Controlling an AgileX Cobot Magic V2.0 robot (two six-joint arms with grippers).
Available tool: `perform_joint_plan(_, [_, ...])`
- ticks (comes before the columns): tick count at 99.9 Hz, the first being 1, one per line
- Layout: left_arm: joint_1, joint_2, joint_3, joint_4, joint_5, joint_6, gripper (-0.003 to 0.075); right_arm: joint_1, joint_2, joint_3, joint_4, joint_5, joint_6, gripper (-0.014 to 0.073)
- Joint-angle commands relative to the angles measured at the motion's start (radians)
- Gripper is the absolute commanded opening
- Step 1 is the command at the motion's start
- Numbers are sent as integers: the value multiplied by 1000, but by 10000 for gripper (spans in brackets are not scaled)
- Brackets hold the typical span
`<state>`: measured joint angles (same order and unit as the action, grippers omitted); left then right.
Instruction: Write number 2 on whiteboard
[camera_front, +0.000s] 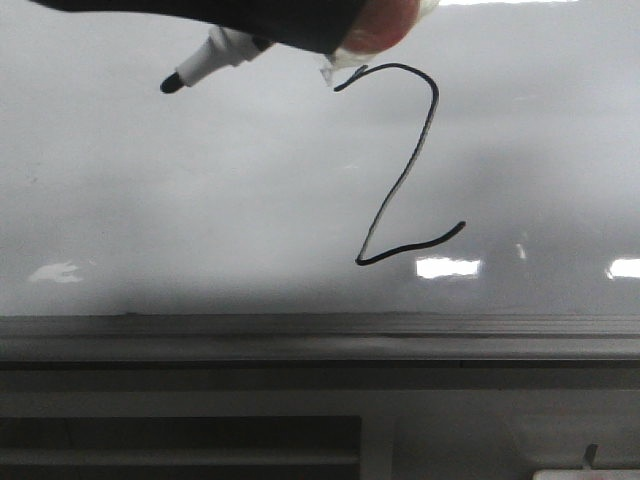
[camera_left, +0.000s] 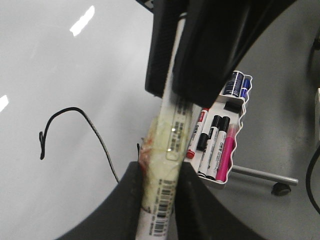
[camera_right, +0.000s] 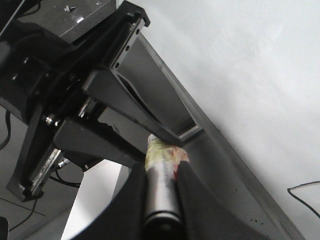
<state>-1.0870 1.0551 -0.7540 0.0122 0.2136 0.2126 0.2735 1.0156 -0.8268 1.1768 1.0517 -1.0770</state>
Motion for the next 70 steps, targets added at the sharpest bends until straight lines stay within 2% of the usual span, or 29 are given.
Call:
perform_joint_plan(1, [-3, -14, -36, -18, -73, -24, -20, -6, -7, -36, 61, 16, -12, -35])
perform_joint_plan(10, [-3, -14, -36, -20, -73, -24, -20, -6, -7, -36, 61, 25, -12, 73])
perform_joint_plan(16, [1, -14, -36, -31, -71, -31, -20, -6, -7, -36, 61, 16, -3, 227])
perform_joint_plan(17, [3, -14, -36, -30, -71, -31, -20, -6, -7, -36, 61, 14, -1, 227])
perform_joint_plan(19, [2, -14, -36, -35, -69, -33, -20, -6, -7, -36, 61, 5, 9, 297])
perform_joint_plan(28, [2, -16, -36, -46, -56, -42, -20, -6, -9, -36, 61, -30, 27, 470])
perform_joint_plan(33, [4, -16, -34, -48, -54, -67, -20, -6, -12, -36, 61, -45, 35, 496])
perform_joint_plan(47, [46, -38, -3, -46, -98, -151, -20, -29, -49, -31, 61, -81, 60, 497])
perform_joint_plan(70, [146, -137, 147, -97, -310, -266, -20, -75, -198, 44, 41, -255, 93, 497])
